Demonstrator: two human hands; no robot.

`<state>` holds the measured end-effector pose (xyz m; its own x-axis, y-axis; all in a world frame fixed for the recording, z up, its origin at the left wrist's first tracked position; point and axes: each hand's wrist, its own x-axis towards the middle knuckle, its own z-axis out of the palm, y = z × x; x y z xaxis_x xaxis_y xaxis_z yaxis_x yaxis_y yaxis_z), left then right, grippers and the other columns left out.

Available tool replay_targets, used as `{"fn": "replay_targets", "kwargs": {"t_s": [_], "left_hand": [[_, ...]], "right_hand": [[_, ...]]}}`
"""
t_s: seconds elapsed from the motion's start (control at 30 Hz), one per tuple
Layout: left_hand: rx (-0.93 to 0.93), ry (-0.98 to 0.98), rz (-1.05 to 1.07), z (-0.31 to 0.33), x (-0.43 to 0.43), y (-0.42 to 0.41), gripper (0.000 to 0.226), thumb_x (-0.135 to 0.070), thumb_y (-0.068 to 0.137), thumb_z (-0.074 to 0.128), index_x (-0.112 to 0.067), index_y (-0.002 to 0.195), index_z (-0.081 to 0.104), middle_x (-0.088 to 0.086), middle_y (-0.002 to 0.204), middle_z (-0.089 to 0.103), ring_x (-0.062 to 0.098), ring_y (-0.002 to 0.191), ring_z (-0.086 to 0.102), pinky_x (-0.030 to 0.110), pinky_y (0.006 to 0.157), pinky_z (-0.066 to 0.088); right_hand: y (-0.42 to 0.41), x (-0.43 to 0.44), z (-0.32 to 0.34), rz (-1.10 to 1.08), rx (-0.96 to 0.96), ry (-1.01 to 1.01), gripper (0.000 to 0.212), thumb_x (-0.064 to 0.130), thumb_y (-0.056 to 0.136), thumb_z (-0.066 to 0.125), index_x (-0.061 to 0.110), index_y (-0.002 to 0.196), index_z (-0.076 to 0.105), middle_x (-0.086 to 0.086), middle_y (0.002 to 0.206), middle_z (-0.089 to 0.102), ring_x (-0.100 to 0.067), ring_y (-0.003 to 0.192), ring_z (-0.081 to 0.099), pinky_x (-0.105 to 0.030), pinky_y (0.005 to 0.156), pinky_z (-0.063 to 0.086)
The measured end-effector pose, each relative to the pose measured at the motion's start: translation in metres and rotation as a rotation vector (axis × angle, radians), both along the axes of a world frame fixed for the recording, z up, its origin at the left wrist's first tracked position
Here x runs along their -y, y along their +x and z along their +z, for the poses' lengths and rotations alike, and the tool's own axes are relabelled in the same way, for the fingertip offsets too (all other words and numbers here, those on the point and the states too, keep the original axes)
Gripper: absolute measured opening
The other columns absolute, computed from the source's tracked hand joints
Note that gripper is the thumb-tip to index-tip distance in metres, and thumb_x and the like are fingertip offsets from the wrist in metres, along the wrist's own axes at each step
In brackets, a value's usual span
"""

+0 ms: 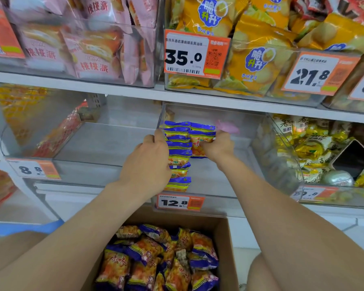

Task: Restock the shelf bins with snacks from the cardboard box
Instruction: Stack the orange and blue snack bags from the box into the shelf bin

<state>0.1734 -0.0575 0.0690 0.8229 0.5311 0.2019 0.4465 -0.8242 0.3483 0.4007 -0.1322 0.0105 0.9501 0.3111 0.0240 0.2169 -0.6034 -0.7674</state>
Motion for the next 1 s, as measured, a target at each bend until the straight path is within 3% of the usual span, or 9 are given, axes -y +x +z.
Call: {"fn": "replay_targets", "kwargs": {"t_s": [0.17,0.3,0.4,0.5,0.6,0.7,0.77,0.87,1.0], "left_hand": [[0.000,0.017,-0.004,-0.002,-0.001,0.001,0.076,-0.015,0.096,0.065,-0.005,0.158,0.023,0.017,0.130,0.054,0.034,0.110,0.063,0.046,0.084,0.057],[0.043,-0.005,-0.018,-0.003,-0.003,-0.001,0.071,-0.016,0.097,0.063,-0.006,0.157,0.026,0.016,0.128,0.055,0.034,0.109,0.063,0.045,0.082,0.057],[0.076,-0.033,-0.034,-0.003,-0.005,-0.004,0.061,-0.015,0.097,0.060,-0.008,0.152,0.033,0.015,0.123,0.057,0.034,0.106,0.063,0.044,0.079,0.055],[0.071,-0.015,-0.022,0.000,-0.004,-0.013,0.057,-0.017,0.095,0.060,-0.011,0.149,0.042,0.015,0.134,0.052,0.038,0.116,0.057,0.046,0.088,0.052],[0.221,0.196,0.006,0.005,0.005,-0.033,0.035,-0.020,0.092,0.065,-0.016,0.126,0.059,0.010,0.124,0.050,0.032,0.107,0.052,0.045,0.085,0.050],[0.307,0.114,-0.102,0.004,0.016,-0.059,0.013,-0.018,0.091,0.067,-0.023,0.100,0.058,-0.003,0.096,0.056,0.020,0.085,0.056,0.040,0.070,0.052],[0.130,-0.022,-0.238,-0.004,0.018,-0.075,0.013,-0.021,0.092,0.066,-0.030,0.093,0.056,-0.009,0.084,0.061,0.016,0.076,0.061,0.041,0.065,0.054],[-0.322,-0.055,-0.446,-0.017,0.021,-0.092,0.011,-0.026,0.094,0.062,-0.031,0.085,0.057,-0.005,0.078,0.062,0.020,0.076,0.061,0.041,0.070,0.053],[-0.697,-0.036,-0.460,-0.056,0.027,-0.097,0.013,-0.032,0.099,0.060,-0.024,0.102,0.070,-0.009,0.087,0.063,0.014,0.083,0.062,0.036,0.076,0.053]], "right_hand": [[0.000,0.004,0.002,-0.064,-0.069,0.048,0.052,0.022,0.078,0.083,0.013,0.120,0.053,-0.009,0.116,0.069,-0.028,0.107,0.069,-0.039,0.085,0.060],[0.000,0.012,0.007,-0.072,-0.067,0.023,0.069,0.024,0.081,0.087,0.010,0.136,0.047,-0.005,0.115,0.055,-0.024,0.108,0.060,-0.028,0.079,0.044],[-0.007,0.019,0.012,-0.063,-0.052,-0.013,0.069,0.026,0.083,0.084,0.006,0.136,0.046,-0.008,0.118,0.056,-0.023,0.107,0.058,-0.028,0.081,0.043],[-0.026,0.026,0.026,-0.074,0.032,-0.023,0.054,0.029,0.086,0.073,0.009,0.132,0.050,-0.013,0.132,0.061,-0.034,0.120,0.061,-0.039,0.097,0.052],[-0.071,0.034,0.048,0.132,0.150,0.035,0.012,0.022,0.092,0.061,0.018,0.100,0.069,-0.002,0.097,0.073,-0.022,0.086,0.067,-0.030,0.075,0.051],[-0.144,0.064,0.077,0.482,0.256,0.060,0.021,0.012,0.093,0.059,0.023,0.079,0.072,0.009,0.068,0.067,-0.004,0.063,0.060,-0.016,0.059,0.042],[-0.185,0.087,0.089,0.730,0.213,0.011,0.023,0.011,0.092,0.060,0.027,0.078,0.070,0.013,0.067,0.066,-0.002,0.065,0.062,-0.014,0.058,0.042],[-0.211,0.106,0.074,0.969,0.084,-0.252,0.018,0.017,0.094,0.061,0.024,0.086,0.076,0.017,0.067,0.066,0.002,0.066,0.062,-0.012,0.058,0.042],[-0.216,0.113,0.013,1.078,0.052,-0.524,0.024,0.013,0.095,0.056,0.012,0.094,0.079,0.009,0.059,0.064,0.000,0.059,0.061,-0.018,0.066,0.053]]}}
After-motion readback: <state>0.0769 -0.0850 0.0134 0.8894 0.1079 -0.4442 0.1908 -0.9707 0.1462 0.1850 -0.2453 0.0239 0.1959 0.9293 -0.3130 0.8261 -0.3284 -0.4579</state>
